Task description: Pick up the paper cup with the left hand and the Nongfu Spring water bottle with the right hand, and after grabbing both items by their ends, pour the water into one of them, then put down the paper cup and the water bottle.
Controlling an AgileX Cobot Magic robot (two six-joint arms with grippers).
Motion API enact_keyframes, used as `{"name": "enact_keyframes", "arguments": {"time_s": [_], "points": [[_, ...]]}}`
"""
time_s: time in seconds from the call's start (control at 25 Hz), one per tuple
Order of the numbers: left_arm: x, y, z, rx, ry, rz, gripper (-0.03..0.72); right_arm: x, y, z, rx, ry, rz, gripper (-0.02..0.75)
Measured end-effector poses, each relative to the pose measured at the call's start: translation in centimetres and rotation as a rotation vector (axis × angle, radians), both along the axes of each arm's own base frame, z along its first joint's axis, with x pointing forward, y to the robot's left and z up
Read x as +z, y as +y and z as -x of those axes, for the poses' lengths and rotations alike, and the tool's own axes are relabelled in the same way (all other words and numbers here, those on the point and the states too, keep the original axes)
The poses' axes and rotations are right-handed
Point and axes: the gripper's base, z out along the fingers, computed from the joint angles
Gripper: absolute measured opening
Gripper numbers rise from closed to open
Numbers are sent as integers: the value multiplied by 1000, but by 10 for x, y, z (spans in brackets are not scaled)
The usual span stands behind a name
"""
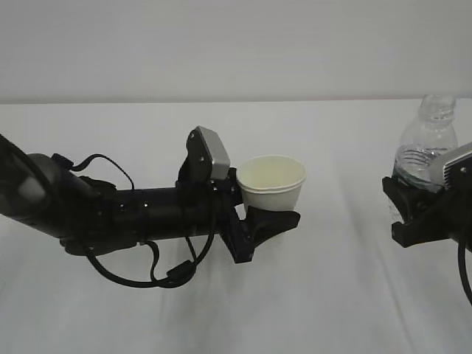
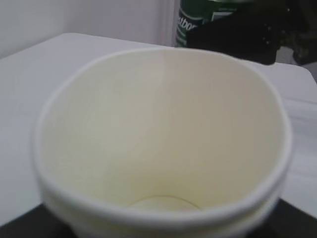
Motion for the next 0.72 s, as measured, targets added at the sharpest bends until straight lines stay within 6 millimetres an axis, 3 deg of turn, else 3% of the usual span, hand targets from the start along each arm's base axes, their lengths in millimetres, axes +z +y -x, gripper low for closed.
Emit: {"name": "enact_keyframes", "arguments": {"time_s": [0.24,0.48,0.72], "points": [[2,-18,-1,-36,-20,-20,464,-5,-1,2,3,47,35,402],[-16,-37,4,-112,19,-36,463,-7,-2,2,11,61,86,402],[-16,-42,9,-148,23,-34,463,-8,-4,2,7,45,159,402]]}}
